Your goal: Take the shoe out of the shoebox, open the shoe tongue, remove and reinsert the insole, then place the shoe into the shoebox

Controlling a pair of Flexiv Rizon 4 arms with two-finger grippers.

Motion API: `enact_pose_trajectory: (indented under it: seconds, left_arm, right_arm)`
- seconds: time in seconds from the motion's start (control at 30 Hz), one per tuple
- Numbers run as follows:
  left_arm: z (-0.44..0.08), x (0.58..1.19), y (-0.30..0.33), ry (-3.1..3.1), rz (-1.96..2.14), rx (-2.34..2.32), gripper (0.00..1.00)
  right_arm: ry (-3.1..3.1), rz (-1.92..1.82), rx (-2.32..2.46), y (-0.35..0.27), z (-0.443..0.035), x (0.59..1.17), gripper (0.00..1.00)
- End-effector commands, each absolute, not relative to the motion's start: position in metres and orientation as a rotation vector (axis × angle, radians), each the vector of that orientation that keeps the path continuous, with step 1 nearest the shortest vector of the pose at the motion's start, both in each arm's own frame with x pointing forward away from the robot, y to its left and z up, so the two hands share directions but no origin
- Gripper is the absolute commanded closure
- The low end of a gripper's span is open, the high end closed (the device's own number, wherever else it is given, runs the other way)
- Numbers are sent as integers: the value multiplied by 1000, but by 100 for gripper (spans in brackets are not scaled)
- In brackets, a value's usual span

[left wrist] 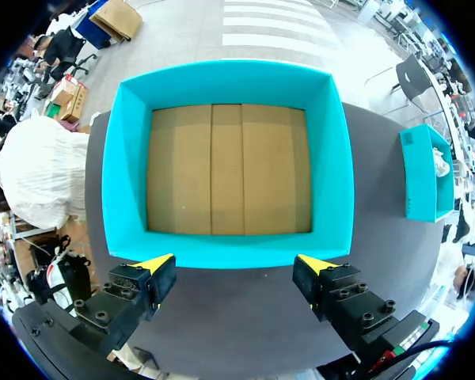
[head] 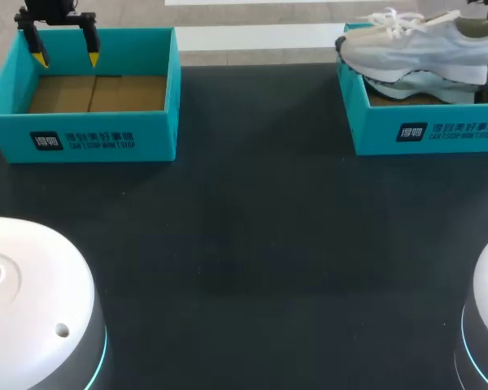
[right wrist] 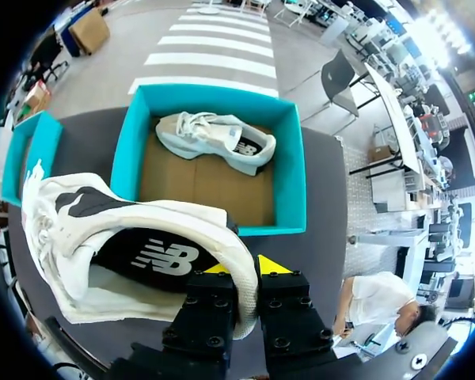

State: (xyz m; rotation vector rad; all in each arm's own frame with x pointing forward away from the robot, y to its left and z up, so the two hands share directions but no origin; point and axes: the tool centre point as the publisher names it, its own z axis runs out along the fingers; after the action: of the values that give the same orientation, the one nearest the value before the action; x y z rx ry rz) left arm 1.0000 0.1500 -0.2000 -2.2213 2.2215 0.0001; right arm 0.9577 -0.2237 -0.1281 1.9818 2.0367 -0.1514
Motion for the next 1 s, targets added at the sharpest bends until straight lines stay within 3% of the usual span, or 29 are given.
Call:
enact_pose_trajectory:
  seconds: [0.03, 0.77, 1.0]
  left_arm:
    - [-200, 1000, 150, 2222, 0, -2221, 0]
    - [-200, 1000, 150, 2222, 0, -2221, 0]
    - [-200, 1000, 150, 2222, 0, -2221, 0]
  right_arm:
    - [2007, -146, 1966, -201, -125, 936, 100]
    - [1996, -173, 2052, -82, -152, 847, 100]
    - [2060, -221, 2013, -68, -163, 841, 100]
